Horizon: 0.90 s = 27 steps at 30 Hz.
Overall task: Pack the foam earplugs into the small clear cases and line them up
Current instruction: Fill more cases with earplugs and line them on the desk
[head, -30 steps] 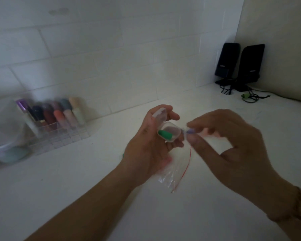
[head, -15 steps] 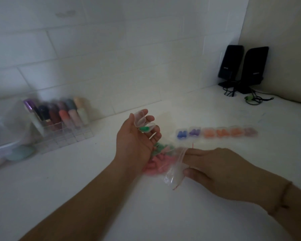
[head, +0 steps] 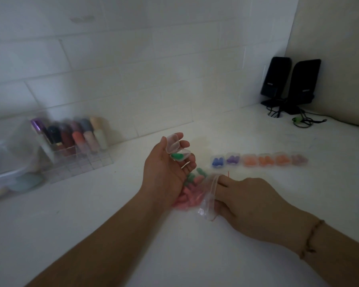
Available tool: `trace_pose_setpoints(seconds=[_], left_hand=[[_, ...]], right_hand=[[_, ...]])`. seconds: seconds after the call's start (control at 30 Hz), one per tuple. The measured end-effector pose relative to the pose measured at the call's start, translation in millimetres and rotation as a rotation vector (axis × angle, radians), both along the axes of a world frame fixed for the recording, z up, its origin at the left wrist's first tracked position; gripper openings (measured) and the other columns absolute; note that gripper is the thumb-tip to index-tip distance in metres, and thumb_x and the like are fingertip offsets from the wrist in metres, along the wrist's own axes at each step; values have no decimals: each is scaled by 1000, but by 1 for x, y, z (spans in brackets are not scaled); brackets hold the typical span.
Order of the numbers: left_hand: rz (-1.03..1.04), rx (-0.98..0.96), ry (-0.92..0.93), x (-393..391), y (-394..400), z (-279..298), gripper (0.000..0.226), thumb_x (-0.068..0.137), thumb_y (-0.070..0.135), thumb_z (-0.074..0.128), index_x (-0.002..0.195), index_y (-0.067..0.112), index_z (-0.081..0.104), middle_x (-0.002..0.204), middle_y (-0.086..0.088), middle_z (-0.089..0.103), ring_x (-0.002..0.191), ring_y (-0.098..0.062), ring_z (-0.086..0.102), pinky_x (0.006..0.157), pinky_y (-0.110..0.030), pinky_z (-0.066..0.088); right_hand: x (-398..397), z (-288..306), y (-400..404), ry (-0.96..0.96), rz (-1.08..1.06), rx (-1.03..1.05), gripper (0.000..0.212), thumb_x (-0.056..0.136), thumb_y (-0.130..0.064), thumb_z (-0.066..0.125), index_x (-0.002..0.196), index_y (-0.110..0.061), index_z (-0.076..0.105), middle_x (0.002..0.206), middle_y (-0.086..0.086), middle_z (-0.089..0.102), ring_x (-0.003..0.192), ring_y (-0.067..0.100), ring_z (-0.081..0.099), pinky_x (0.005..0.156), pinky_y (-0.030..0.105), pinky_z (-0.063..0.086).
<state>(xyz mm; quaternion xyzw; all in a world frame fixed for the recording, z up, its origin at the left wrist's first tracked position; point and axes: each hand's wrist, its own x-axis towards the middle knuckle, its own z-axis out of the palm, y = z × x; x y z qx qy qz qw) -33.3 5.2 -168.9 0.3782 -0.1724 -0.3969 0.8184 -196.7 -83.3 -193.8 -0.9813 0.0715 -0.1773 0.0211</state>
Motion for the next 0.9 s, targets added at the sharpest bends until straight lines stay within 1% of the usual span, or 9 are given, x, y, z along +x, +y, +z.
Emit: trace_pose_setpoints(seconds=[0.13,0.27,0.33,0.43,0.5,0.6,0.7,0.8,0.9], left_hand=[[18,14,-19,0,0,1,33,98,33,37,108,9,57,89,-9,56,65,-22,51,62,-32,43],[29,30,-34,-1,1,2,33,98,32,37,108,9,57,89,-9,56,65,-22,50,62,-31,43],[24,28,-64,-2,3,5,32,97,32,39,110,8,57,91,-10,55,65,-22,51,63,-32,43],[-39,-21,-119,-7,9,12,36,83,33,59,107,6,59,96,-13,53,68,-23,50,65,-33,44],[-157,-81,-173,-13,13,14,44,71,33,68,105,6,60,97,-14,54,69,-24,50,65,-34,44],[-343,-142,-257,-24,15,14,51,73,38,73,109,4,58,104,-17,52,78,-32,49,70,-37,42],[-445,-124,-320,-32,17,14,47,83,38,64,113,4,52,105,-17,52,81,-32,49,70,-36,43],[-481,-93,-357,-36,17,12,35,96,29,37,115,2,47,102,-15,54,75,-25,53,67,-32,45],[-516,-106,-362,-39,17,9,35,96,27,30,113,1,47,95,-11,56,75,-24,53,69,-32,45]], right_hand=[[0,2,3,-52,-8,45,37,91,-46,34,117,-42,60,117,-20,62,68,17,67,49,29,50],[-7,11,-5,-159,-29,109,19,88,-45,46,98,-41,61,103,-22,61,81,6,66,57,31,54],[-15,20,-9,-192,-51,165,18,88,-50,49,93,-42,64,91,-25,62,74,-10,59,61,20,49],[-28,41,-7,-357,1,413,16,85,-53,61,86,-39,70,80,-24,65,54,0,55,53,5,36],[-31,52,-2,-499,57,499,11,81,-46,72,87,-36,71,81,-25,67,56,5,57,48,7,39],[-27,57,10,-609,63,487,15,75,-43,69,86,-34,70,85,-21,67,64,2,59,44,18,42],[-24,52,14,-623,41,490,17,72,-41,75,85,-29,72,84,-17,68,67,2,61,45,19,43],[-20,45,11,-643,27,525,11,74,-29,75,85,-27,74,71,-22,67,63,0,61,52,7,39],[-16,41,9,-586,40,438,11,80,-30,72,87,-23,76,80,-19,67,66,-2,60,61,0,35]])
